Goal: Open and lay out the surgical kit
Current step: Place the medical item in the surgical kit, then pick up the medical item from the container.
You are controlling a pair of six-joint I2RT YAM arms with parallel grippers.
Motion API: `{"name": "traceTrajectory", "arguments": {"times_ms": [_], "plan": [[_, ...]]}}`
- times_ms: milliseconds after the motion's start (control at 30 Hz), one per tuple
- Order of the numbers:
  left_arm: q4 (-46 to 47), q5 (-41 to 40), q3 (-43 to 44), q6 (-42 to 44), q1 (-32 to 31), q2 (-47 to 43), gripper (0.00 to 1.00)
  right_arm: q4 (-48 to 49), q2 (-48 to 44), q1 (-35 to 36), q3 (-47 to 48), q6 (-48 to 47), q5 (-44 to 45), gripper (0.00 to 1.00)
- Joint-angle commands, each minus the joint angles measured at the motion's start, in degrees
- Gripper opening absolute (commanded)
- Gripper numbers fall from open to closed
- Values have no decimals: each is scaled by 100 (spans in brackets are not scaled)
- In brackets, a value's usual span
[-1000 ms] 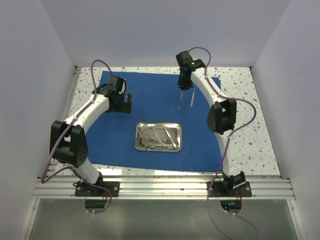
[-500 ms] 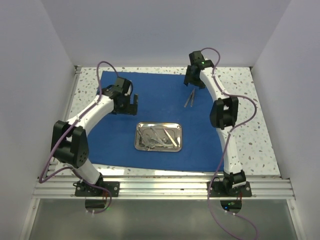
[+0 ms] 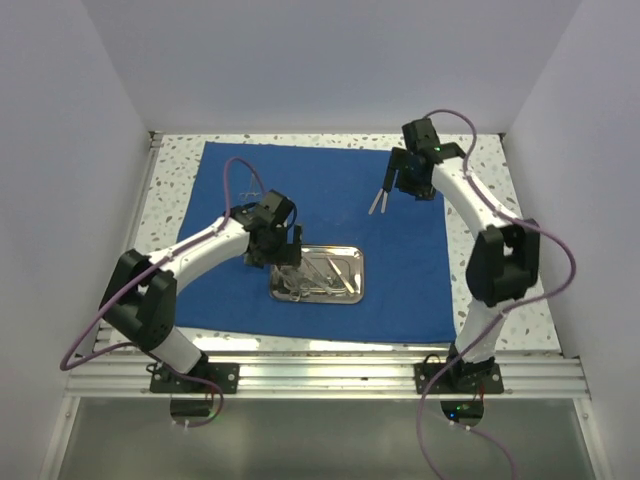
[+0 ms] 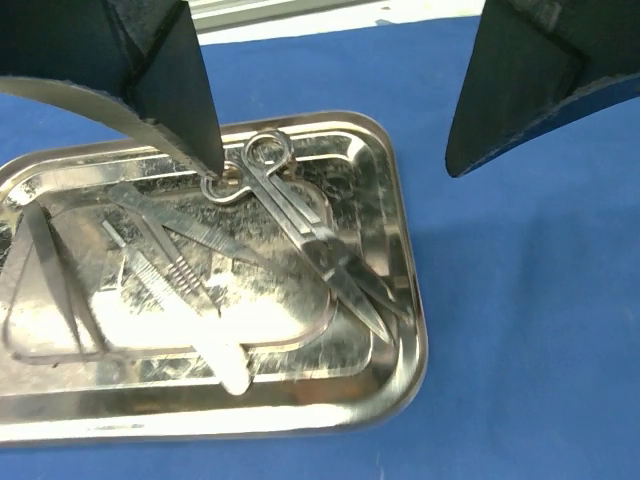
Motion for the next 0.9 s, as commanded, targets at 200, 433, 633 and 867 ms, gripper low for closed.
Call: {"name": "traceTrajectory", "arguments": {"times_ms": [200, 433, 633, 867], "plan": [[708, 133, -539, -1496, -495, -94, 79, 443, -2059, 75, -1715, 79, -602, 78], [445, -201, -56, -1611, -610, 371, 61, 390, -2306, 101, -2137, 61, -734, 77], [278, -341, 173, -1646, -689, 952, 55, 408, -2403, 101, -2261, 88, -796, 77], [120, -456, 358, -1708, -715, 1339, 47, 337, -2535, 92, -2357, 0, -769, 77]]}}
